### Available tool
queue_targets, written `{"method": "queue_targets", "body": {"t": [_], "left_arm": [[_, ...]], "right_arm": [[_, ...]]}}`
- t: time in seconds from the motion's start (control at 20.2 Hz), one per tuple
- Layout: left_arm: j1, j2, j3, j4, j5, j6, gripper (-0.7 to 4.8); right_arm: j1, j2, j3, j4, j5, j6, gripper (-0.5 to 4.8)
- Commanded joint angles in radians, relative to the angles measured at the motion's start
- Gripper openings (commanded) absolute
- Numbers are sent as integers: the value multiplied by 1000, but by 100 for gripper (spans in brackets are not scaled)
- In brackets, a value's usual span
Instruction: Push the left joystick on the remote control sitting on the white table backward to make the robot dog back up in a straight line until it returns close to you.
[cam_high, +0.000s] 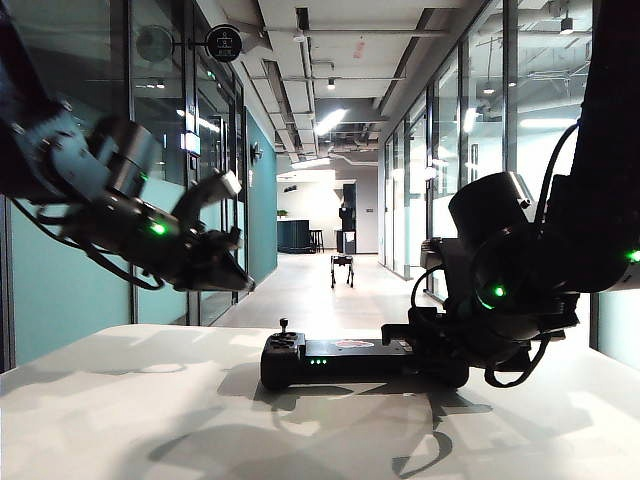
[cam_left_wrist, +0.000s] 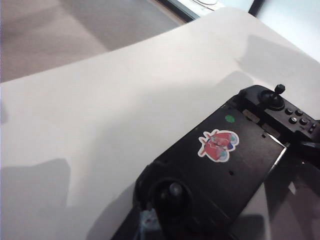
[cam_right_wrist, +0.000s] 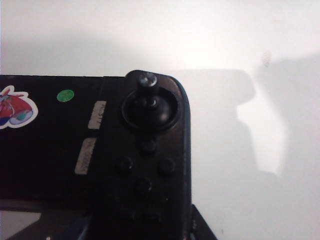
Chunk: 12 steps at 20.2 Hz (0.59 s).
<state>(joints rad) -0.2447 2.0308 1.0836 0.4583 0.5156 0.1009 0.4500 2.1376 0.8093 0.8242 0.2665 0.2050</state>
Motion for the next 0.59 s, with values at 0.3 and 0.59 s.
{"method": "queue_targets", "body": {"t": [0.3,0.59], "left_arm": [[-19,128,159,-87,2,71,-6],[-32,193,250,-129,5,87,-6]], "right_arm": [[-1,-4,4,18,8,5,198],[-1,-4,4,18,8,5,198]]}}
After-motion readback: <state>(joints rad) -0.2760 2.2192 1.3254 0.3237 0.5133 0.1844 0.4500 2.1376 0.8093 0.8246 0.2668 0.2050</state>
